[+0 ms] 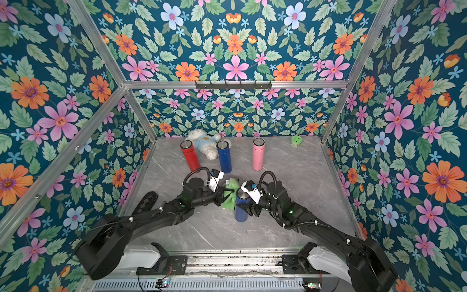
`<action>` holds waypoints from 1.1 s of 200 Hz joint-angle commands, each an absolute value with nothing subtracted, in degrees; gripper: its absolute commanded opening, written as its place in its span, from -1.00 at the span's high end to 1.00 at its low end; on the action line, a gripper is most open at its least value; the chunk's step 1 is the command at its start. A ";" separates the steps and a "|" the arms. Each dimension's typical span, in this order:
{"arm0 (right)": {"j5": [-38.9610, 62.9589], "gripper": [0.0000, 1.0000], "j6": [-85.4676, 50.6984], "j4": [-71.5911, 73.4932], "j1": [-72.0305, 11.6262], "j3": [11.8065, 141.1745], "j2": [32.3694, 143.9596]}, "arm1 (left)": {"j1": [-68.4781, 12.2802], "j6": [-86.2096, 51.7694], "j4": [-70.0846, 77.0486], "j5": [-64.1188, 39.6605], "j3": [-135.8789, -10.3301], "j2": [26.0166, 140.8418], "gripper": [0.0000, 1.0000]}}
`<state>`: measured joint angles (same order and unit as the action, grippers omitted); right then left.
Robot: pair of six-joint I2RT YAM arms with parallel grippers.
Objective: Wipe the surface of the thermos
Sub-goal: Wipe the dirt from the surface of the thermos.
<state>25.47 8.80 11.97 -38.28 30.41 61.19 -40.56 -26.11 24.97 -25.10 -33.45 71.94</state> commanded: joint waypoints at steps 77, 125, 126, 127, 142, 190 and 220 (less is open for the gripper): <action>17.31 1.00 7.65 12.82 -43.99 28.63 67.61 | -41.45 -20.83 1.03 -18.23 -43.83 56.20 1.00; 16.89 1.00 6.04 18.63 -44.17 27.31 71.40 | -46.23 -18.96 -4.95 -16.24 -49.87 59.82 1.00; 16.84 1.00 6.05 18.76 -44.19 27.28 71.47 | -46.41 -18.93 -5.11 -16.25 -50.03 60.01 1.00; 16.77 1.00 6.06 18.87 -44.20 27.26 71.55 | -46.49 -18.91 -5.33 -16.21 -50.19 60.20 1.00; 15.84 1.00 5.89 20.10 -44.62 27.07 72.50 | -48.11 -18.73 -7.67 -16.87 -52.19 62.65 1.00; 14.77 1.00 5.47 22.39 -44.94 26.28 72.38 | -49.04 -22.29 -6.07 -19.36 -50.38 68.29 1.00; 14.43 1.00 5.22 21.99 -45.34 25.85 71.27 | -48.94 -22.28 -4.19 -18.29 -50.57 71.77 1.00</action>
<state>16.60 3.42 34.33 -44.91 26.81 71.29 -48.95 -21.58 0.97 -18.39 -50.96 69.21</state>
